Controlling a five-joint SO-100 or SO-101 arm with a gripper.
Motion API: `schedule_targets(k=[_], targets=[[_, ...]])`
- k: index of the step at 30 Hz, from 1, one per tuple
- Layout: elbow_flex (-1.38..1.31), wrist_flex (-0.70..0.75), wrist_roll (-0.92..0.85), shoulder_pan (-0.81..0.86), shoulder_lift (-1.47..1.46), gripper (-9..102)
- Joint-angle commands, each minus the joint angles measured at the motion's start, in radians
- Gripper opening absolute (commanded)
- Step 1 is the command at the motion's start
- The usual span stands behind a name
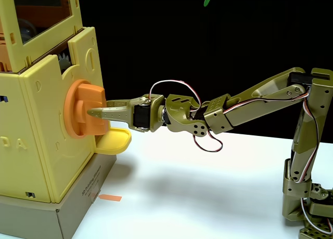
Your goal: Turn the button of vending machine.
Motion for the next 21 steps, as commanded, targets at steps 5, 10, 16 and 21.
schedule_targets(k=[5,10,16,21], targets=[[-0.048,0.009,-0.008,0.017,0.000,27],[-0.043,0.020,-0.020,0.002,0.000,22],[-0.034,0.025,-0.028,-0.018,0.000,13],[-0.025,0.025,-0.023,-0.029,0.000,3]])
